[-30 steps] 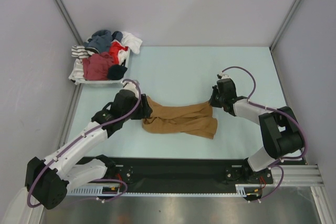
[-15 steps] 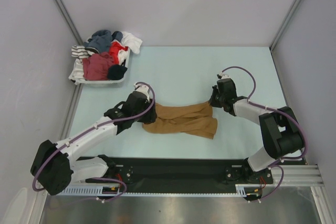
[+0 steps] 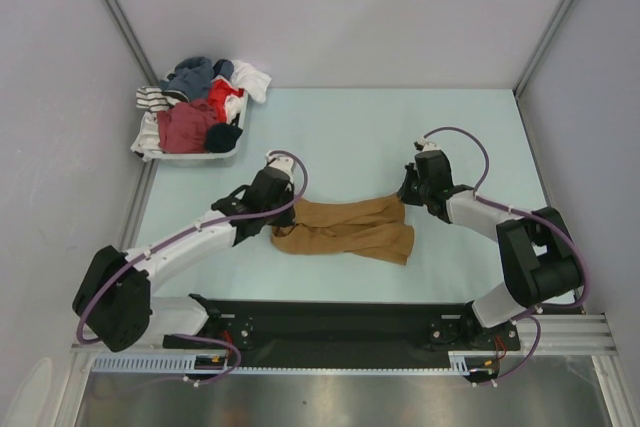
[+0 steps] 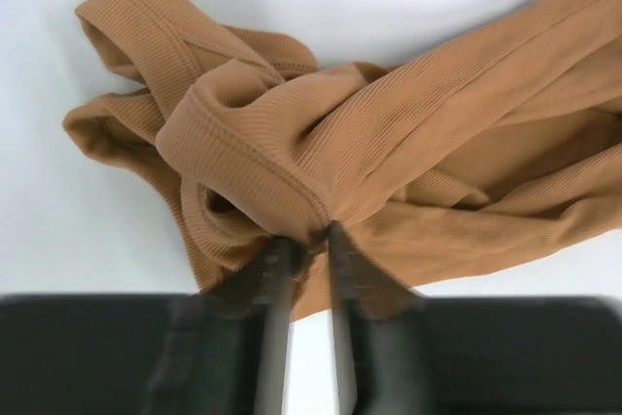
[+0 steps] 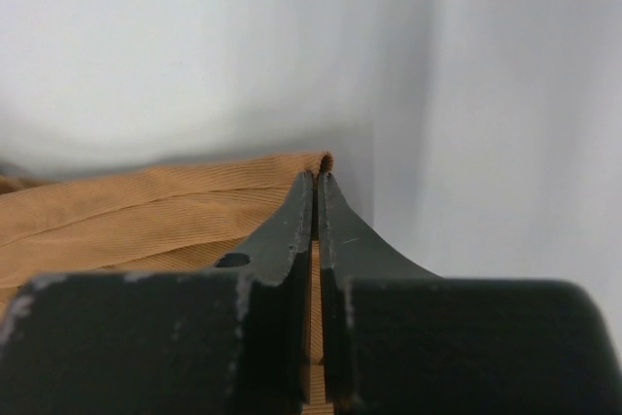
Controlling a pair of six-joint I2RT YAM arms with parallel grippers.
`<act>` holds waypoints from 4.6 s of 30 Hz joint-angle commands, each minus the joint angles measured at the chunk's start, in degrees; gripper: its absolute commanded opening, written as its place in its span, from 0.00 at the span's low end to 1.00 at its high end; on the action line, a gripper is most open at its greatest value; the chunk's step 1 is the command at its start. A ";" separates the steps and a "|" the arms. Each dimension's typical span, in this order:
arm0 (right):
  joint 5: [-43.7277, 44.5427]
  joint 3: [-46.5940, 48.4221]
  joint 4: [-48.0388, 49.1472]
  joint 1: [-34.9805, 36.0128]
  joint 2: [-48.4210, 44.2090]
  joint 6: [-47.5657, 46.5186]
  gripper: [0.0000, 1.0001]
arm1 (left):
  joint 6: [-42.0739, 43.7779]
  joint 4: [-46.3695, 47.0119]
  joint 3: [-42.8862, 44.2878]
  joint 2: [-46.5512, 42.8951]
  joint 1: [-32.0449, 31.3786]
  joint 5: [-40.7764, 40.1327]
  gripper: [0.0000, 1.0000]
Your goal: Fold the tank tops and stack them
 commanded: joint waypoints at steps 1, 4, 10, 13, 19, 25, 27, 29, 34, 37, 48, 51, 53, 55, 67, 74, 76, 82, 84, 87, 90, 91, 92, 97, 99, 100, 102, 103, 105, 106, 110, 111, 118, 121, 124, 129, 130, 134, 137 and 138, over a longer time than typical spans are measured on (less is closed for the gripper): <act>-0.38 0.02 1.45 -0.04 -2.23 -0.27 0.00 | 1.18 0.38 3.30 1.55 -0.43 -0.37 0.14; -0.29 -0.06 1.19 -0.21 -2.84 -0.35 0.00 | -0.39 0.20 2.69 0.17 -1.13 0.60 0.00; 0.50 -0.59 0.05 -0.56 -6.97 -0.53 0.00 | -2.51 -2.51 2.68 -7.74 -1.04 2.01 0.00; -0.73 0.90 -2.32 -1.35 -10.30 -0.09 0.00 | -2.95 -8.74 8.02 -9.86 -0.96 1.57 0.00; -3.19 8.01 -12.86 -1.36 -23.04 -1.58 0.00 | -1.81 -19.64 22.16 -14.51 0.36 0.26 0.00; -4.94 15.22 -20.34 -1.44 -40.26 -4.66 0.00 | -0.93 -28.96 36.49 -22.06 0.36 -3.62 0.00; -6.70 18.02 -21.66 -1.36 -45.96 -5.01 0.00 | -1.02 -30.29 39.67 -24.53 0.36 -2.65 0.00; -10.02 19.88 -22.19 -1.27 -49.06 -5.19 0.00 | -1.45 -32.14 43.72 -25.94 0.36 -1.69 0.00; -13.38 26.90 -26.23 -1.36 -54.17 -4.13 0.00 | -3.04 -34.69 47.16 -29.28 0.36 1.91 0.00; -15.23 30.34 -28.69 -1.27 -55.57 -3.61 0.00 | -3.30 -34.96 45.93 -30.87 0.36 1.92 0.00; -9.35 29.22 -36.17 -1.36 -47.50 -0.89 0.00 | -4.97 -26.62 31.62 -28.95 0.45 -0.10 0.00; -5.31 23.07 -32.66 -1.36 -44.51 0.17 0.00 | -5.76 -21.17 25.20 -25.09 1.15 -0.37 0.00; -3.29 19.20 -29.25 -1.45 -41.79 1.14 0.00 | -5.85 -16.34 20.72 -22.88 2.29 0.68 0.00; -1.88 15.95 -25.21 -1.45 -38.29 2.01 0.00 | -6.20 -11.33 17.47 -19.20 4.57 3.58 0.00; -3.10 16.45 -6.38 -9.44 -12.35 4.83 0.00 | -4.45 1.95 23.94 8.39 8.53 2.18 0.00; -8.02 27.25 0.13 -14.62 5.57 6.41 0.00 | -2.60 3.28 37.29 27.62 12.04 2.27 0.00; -9.25 33.55 0.48 -15.15 12.60 6.33 0.00 | -1.72 0.74 45.28 32.30 12.75 2.53 0.00; -13.47 44.94 -1.19 -17.44 25.81 9.22 0.55 | 1.71 -11.57 64.56 46.21 13.81 -0.27 0.66; -13.39 42.75 -0.14 -17.62 24.15 9.31 0.63 | 2.23 -9.57 61.76 42.27 13.81 -2.29 0.79; -14.08 36.25 2.15 -17.70 19.23 9.23 0.65 | 2.67 -9.03 54.74 36.29 13.72 -5.20 1.00; -15.49 28.98 2.15 -17.53 12.91 9.84 0.63 | 3.73 -10.17 50.17 31.89 12.76 -6.16 0.98; -15.49 26.76 2.24 -17.01 11.06 10.02 0.63 | 4.25 -10.35 48.84 30.84 12.23 -7.12 0.98; -15.41 23.96 2.33 -16.65 9.04 10.10 0.62 | 4.78 -10.87 47.43 29.09 11.01 -7.66 0.97; -11.64 8.24 -0.65 -14.28 -5.28 8.43 0.60 | 5.40 -10.09 37.69 25.56 8.01 -8.63 0.88; -10.32 4.79 -3.37 -13.49 -8.45 8.26 0.58 | 4.96 -8.94 34.35 25.20 7.57 -7.22 0.83; -9.44 1.99 -4.26 -13.23 -11.60 8.00 0.57 | 4.79 -8.68 33.54 25.55 7.40 -7.05 0.82; -7.86 -1.02 -5.58 -11.91 -14.60 7.39 0.56 | 4.70 -8.24 31.96 26.17 6.96 -6.96 0.79; -6.89 -3.82 -5.93 -11.21 -17.32 6.77 0.56 | 4.61 -8.41 31.60 26.95 6.87 -7.13 0.78; -4.52 -6.64 -5.67 -9.45 -19.97 6.42 0.56 | 4.43 -8.50 30.38 27.66 6.78 -7.31 0.78; -3.90 -8.05 -5.50 -8.92 -20.85 6.33 0.56 | 4.26 -8.41 29.76 27.92 6.69 -7.13 0.78; -2.49 -14.64 -3.22 -7.16 -23.93 6.76 0.56 | 3.91 -5.61 26.95 28.98 6.52 -4.68 0.68; -2.23 -15.26 -2.34 -7.07 -23.67 6.85 0.55 | 3.73 -5.34 26.59 29.16 6.51 -4.32 0.64; 1.20 -16.58 -2.24 -6.63 -19.37 8.00 0.54 | 1.62 -6.13 27.12 32.41 6.43 -3.09 0.54; 2.35 -17.29 -2.24 -6.63 -19.98 8.44 0.54 | 0.57 -6.22 26.59 33.02 6.69 -3.44 0.47; 2.61 -17.90 -0.05 -6.63 -20.85 8.52 0.53 | -0.40 -6.31 26.16 33.12 7.57 -3.79 0.08; 2.17 -17.99 0.48 -6.63 -20.25 8.52 0.50 | -1.54 -6.04 26.15 29.87 10.02 -6.26 0.00; 2.00 -17.99 0.48 -6.54 -19.90 8.44 0.50 | -1.72 -6.04 26.41 28.82 12.21 -5.30 0.00; 1.91 -17.56 0.39 -6.63 -19.10 8.52 0.49 | -2.60 -5.08 27.29 26.53 17.67 -5.28 0.00; 1.73 -17.73 0.48 -6.63 -19.19 8.52 0.49 | -3.39 -4.02 28.17 26.61 21.88 -6.52 0.00; 1.73 -17.73 0.48 -6.63 -19.19 8.44 0.49 | -3.74 -3.93 28.35 27.04 22.77 -6.78 0.08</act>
